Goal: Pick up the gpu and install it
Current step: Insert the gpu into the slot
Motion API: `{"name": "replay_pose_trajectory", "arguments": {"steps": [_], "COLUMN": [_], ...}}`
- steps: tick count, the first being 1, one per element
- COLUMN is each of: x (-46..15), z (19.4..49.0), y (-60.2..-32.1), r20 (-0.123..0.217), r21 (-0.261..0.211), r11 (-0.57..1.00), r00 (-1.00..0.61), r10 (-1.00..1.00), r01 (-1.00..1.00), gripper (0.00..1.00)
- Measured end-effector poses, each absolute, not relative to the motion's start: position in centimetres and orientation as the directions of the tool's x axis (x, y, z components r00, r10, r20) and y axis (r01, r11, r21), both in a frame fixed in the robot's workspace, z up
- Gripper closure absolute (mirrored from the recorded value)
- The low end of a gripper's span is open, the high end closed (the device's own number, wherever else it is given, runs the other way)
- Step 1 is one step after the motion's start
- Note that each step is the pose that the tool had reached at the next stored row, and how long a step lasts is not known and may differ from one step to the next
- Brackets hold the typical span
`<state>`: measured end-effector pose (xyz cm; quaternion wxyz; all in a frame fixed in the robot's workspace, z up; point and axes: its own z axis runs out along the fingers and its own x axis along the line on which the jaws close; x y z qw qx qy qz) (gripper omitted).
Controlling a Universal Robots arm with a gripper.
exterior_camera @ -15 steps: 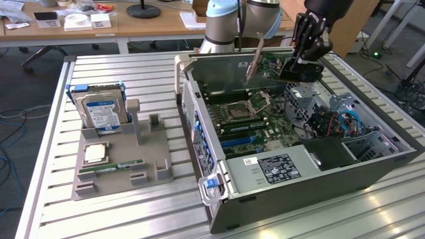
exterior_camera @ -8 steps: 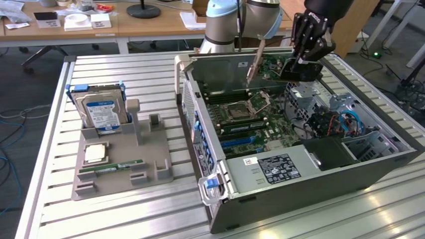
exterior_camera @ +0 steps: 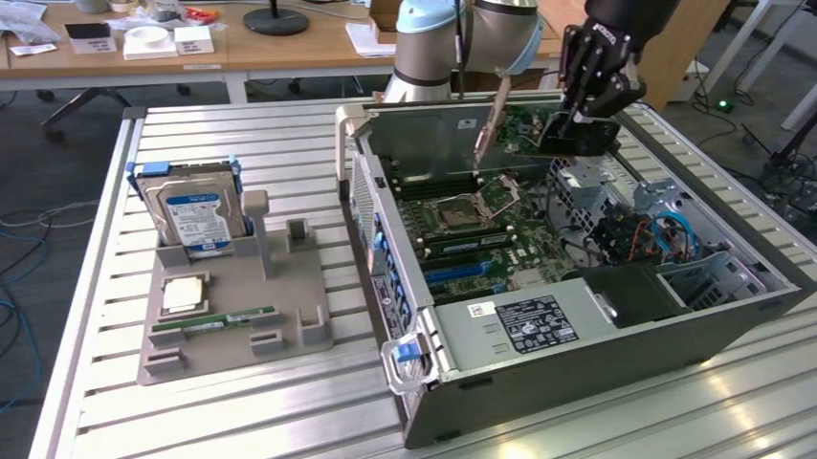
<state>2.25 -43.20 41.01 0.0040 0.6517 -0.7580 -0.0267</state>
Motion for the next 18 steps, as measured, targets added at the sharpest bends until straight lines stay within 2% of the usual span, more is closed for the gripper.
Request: {"name": "replay_pose_trajectory", "arguments": {"steps": [7, 18], "x": [2.25, 2.04], "z": [40.99, 40.58], "y": [-43.20, -43.19], "r20": [-0.028, -0.029], "r21": [0.046, 0.029], "r11": [0.074, 0.061], "r00": [-0.075, -0.062], "r10": [-0.997, -0.998], "r01": [-0.996, -0.998], "gripper": [0.74, 0.74]}}
